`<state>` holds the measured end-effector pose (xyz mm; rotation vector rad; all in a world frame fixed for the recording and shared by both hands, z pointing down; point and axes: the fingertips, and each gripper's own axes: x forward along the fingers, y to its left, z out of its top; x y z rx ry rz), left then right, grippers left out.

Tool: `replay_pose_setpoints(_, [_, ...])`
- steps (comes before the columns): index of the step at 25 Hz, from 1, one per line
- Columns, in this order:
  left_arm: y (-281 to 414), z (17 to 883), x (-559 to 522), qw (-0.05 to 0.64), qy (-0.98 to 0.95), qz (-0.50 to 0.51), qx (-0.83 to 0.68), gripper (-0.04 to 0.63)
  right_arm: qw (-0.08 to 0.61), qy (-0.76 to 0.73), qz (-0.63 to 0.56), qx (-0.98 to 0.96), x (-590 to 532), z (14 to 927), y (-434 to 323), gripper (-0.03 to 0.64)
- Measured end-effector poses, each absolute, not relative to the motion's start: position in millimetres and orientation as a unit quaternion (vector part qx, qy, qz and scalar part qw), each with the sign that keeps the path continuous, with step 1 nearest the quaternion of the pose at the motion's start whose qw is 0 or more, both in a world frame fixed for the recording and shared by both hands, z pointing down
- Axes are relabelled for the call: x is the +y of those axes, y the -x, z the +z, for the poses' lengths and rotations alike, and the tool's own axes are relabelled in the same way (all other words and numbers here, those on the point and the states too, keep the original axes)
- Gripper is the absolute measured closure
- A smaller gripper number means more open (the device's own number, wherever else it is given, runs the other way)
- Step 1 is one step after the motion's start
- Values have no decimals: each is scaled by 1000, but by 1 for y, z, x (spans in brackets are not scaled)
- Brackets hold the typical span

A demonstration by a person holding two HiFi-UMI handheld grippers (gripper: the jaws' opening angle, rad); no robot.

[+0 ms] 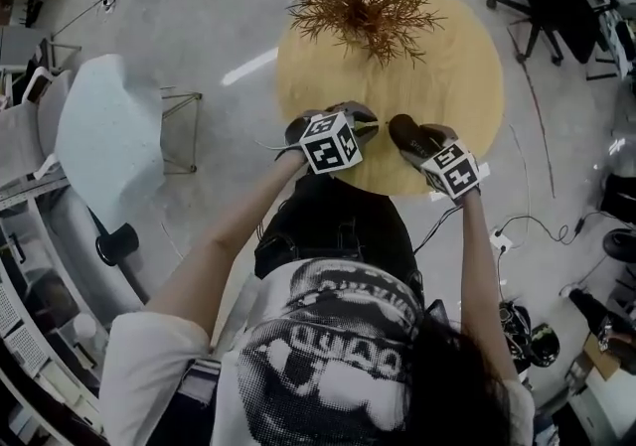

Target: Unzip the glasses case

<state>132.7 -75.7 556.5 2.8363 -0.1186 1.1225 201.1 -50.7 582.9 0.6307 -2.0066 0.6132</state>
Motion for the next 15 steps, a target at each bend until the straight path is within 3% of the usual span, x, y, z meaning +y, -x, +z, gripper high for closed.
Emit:
replay_pose_setpoints(4, [-141,575,-76,18,-921,388,-1,517,459,-254,252,-813,-52,584,-201,314])
replay_pose_setpoints(15, [-165,591,-80,5,-919,393,40,515,451,-256,250,-818,-52,584,-200,313])
